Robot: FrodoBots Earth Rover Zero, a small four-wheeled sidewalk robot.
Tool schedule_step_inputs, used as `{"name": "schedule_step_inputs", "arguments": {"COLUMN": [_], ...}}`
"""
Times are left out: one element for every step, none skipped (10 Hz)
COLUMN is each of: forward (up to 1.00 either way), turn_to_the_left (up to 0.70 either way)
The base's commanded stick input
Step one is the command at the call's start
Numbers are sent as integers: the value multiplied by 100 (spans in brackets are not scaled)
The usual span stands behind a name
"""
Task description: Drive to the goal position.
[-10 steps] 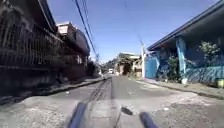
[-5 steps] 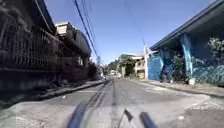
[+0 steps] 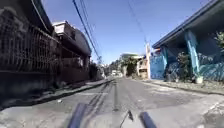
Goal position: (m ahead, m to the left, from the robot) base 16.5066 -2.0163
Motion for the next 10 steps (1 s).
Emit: {"name": "schedule_step_inputs", "arguments": {"forward": [50,50,50,50,50,50,50,50,50,50], "turn_to_the_left": [0,0,0,0,0,0,0,0,0,0]}}
